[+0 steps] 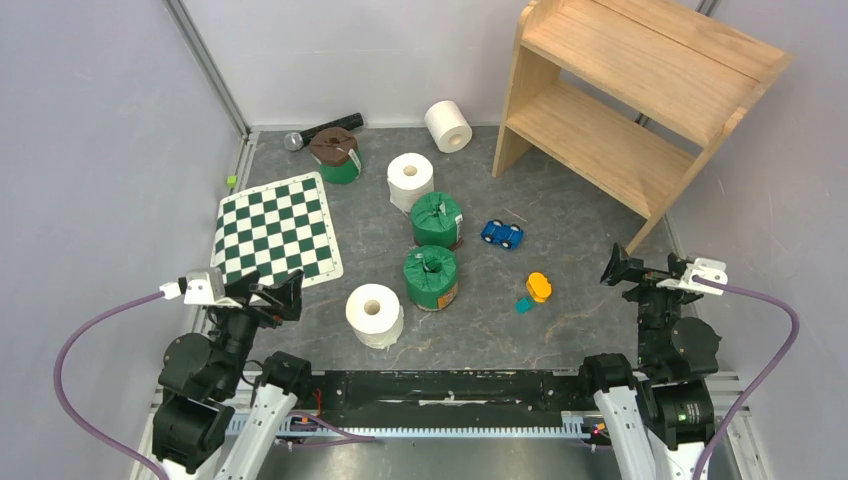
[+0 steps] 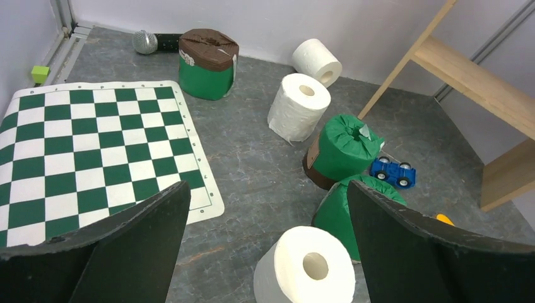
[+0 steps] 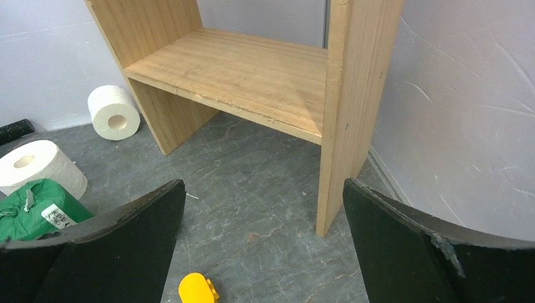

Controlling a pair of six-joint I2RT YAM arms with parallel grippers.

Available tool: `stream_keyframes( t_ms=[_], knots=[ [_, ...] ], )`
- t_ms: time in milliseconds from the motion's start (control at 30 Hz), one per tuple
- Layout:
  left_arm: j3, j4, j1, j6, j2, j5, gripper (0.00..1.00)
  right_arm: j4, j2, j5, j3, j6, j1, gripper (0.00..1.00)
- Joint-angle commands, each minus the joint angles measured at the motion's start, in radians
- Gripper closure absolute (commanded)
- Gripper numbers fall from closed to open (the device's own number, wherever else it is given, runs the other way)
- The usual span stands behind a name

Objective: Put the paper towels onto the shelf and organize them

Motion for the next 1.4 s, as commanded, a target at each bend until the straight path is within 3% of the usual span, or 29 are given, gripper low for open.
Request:
stream_keyframes(
  t_ms=[0, 333, 800, 1000, 1367],
  knots=[
    [0.026, 0.003, -0.004, -0.056, 0.010, 0.000, 0.00, 0.029, 0.023, -0.033, -0.008, -0.015, 0.006, 0.02],
    [0.037, 0.005, -0.003, -0.053, 0.071, -0.030, 0.00, 0.057, 0.036, -0.214, -0.112, 0.049, 0.005, 0.02],
    [0.049, 0.014, -0.004, -0.097, 0.381, 0.022, 0.00, 0.072, 0.098, -0.409, -0.261, 0.125, 0.123, 0.02],
    [0.008, 0.140, -0.004, -0.107, 0.513, 0.175, 0.00, 0.077, 0.255, -0.541, -0.230, 0.122, 0.136, 0.02],
    [0.020, 0.323, -0.004, -0.082, 0.821, 0.466, 0.00, 0.284, 0.604, -0.570, -0.175, 0.024, 0.146, 0.02]
  ],
)
